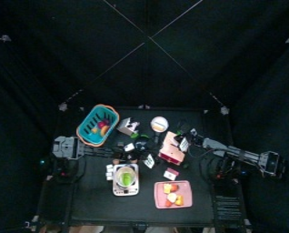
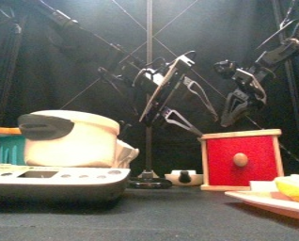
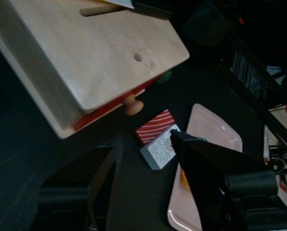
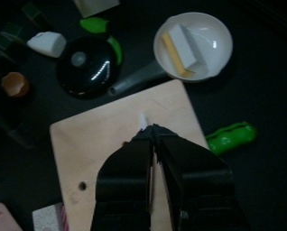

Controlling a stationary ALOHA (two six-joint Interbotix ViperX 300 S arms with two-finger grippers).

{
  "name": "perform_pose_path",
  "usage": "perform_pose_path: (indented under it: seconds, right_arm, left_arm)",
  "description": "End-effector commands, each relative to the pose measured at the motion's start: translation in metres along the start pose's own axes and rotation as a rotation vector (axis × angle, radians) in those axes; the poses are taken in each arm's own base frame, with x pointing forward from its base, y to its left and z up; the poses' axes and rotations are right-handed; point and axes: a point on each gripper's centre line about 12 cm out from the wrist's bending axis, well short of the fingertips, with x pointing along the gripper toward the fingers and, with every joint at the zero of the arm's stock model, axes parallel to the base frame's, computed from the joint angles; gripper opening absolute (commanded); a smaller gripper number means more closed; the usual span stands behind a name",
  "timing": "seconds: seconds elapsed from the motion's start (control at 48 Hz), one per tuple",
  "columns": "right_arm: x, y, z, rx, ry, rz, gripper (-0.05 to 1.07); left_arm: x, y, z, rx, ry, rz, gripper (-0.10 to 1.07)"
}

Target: Grab drawer handle

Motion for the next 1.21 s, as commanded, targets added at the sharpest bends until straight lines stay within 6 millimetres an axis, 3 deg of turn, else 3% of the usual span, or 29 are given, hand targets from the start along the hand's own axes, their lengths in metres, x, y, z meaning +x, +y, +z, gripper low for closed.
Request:
perform_pose_path:
  seconds: [0.0,0.125,0.396,0.854,0.958,1.188]
  right_arm:
    - [-0.002,-0.015,0.004,0.045,-0.018,-0.043,0.48]
    - [0.003,-0.025,-0.005,0.077,0.012,-0.075,0.48]
    - [0.012,-0.027,-0.019,0.08,0.064,-0.083,0.48]
    - [0.031,-0.005,-0.015,0.076,0.07,-0.005,0.48]
    - [0.026,-0.006,-0.015,0.084,0.084,-0.016,0.48]
    - [-0.009,-0.017,-0.007,0.112,0.048,-0.051,0.48]
  left_arm:
    - [0.001,-0.008,0.013,-0.002,-0.033,-0.019,0.85]
    - [0.006,-0.006,0.012,-0.006,-0.029,-0.014,0.85]
    - [0.007,-0.005,0.01,-0.006,-0.021,-0.013,0.85]
    - [0.017,-0.005,0.004,-0.018,0.008,-0.018,0.85]
    - [0.016,-0.006,0.004,-0.018,0.008,-0.02,0.84]
    - [0.016,-0.003,0.002,-0.015,0.013,-0.012,0.84]
